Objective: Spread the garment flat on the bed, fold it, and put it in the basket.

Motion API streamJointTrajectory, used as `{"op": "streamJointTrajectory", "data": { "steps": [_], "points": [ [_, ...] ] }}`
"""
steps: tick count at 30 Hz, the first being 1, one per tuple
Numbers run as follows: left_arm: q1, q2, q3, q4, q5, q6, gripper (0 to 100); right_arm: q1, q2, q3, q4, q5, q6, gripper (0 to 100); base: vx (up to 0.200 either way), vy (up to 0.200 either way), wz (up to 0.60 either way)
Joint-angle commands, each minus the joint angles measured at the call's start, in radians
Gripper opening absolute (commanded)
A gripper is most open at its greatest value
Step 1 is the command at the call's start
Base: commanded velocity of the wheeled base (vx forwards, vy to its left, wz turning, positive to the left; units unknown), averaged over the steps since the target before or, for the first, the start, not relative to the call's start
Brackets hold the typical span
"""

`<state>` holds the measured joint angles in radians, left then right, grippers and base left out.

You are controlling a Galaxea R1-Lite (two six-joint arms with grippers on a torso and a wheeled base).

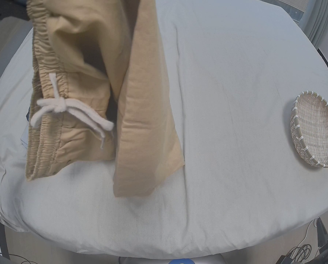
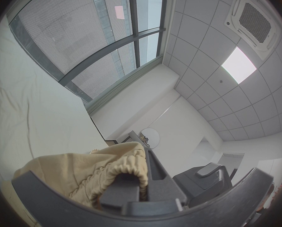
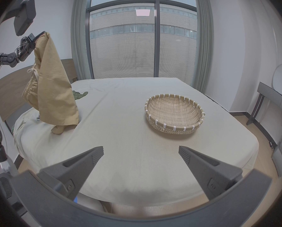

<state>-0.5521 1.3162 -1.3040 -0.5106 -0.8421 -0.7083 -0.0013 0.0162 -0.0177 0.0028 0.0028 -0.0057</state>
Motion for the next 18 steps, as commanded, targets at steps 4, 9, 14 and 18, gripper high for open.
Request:
{"op": "streamJointTrajectory", "data": {
  "steps": [4, 9, 14, 18],
  "points": [
    [-0.002, 0.046, -0.001, -0.002, 0.000, 0.000, 0, -0.002, -0.010, 0.007, -0.010, -0.006, 0.007, 100, 0.000, 0.000, 0.00],
    [0.004, 0.066, -0.023, -0.002, 0.002, 0.000, 0, 0.073, 0.163, -0.377, 0.025, 0.080, 0.262, 100, 0.000, 0.000, 0.00],
    [0.006, 0.071, -0.070, 0.000, 0.002, -0.002, 0, 0.288, 0.485, -0.447, 0.037, 0.195, 0.641, 100, 0.000, 0.000, 0.00],
    [0.006, 0.086, -0.092, 0.004, 0.005, -0.002, 0, 0.463, 0.775, -0.416, -0.107, 0.200, 0.641, 100, 0.000, 0.000, 0.00]
  ]
}}
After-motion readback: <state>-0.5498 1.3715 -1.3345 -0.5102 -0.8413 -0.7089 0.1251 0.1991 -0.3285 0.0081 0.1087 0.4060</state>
